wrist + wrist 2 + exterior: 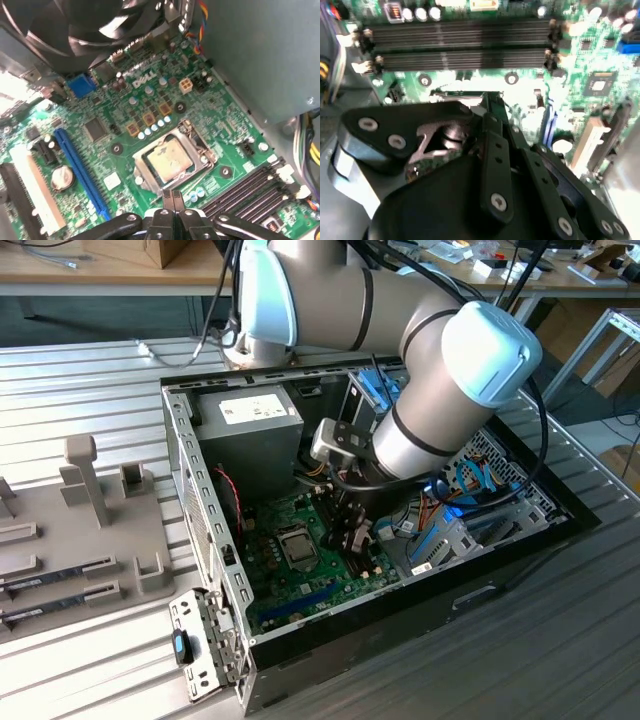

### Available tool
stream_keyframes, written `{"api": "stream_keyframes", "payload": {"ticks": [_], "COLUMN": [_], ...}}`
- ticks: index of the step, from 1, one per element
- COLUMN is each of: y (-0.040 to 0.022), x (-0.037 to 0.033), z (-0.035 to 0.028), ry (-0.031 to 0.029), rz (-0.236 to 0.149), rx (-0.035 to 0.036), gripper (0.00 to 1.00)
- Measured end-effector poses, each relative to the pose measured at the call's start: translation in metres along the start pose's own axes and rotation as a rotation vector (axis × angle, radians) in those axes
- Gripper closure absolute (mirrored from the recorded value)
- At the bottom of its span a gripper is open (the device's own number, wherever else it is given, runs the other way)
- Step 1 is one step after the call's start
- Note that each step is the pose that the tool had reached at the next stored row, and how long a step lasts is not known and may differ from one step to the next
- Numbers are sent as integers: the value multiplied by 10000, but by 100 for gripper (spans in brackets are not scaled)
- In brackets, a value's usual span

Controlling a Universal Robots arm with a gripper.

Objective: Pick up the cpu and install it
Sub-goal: 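Install the first cpu locking lever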

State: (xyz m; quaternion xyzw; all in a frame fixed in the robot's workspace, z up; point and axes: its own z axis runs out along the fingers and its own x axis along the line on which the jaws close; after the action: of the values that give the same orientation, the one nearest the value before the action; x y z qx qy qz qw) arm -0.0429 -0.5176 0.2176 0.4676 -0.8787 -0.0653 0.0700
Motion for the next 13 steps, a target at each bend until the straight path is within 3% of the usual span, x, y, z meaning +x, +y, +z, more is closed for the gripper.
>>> {"api": "stream_keyframes", "payload": {"ticks": [3, 5, 6, 11, 13], "y": [5, 7, 7, 1, -3], "x": [-5, -14, -20, -28, -31], "z": [2, 3, 9, 32, 43], "ry": [118, 311, 322, 130, 115], "rz": [26, 54, 56, 11, 9], "rx": [80, 202, 204, 67, 56], "gripper": [89, 89, 89, 89, 89]}}
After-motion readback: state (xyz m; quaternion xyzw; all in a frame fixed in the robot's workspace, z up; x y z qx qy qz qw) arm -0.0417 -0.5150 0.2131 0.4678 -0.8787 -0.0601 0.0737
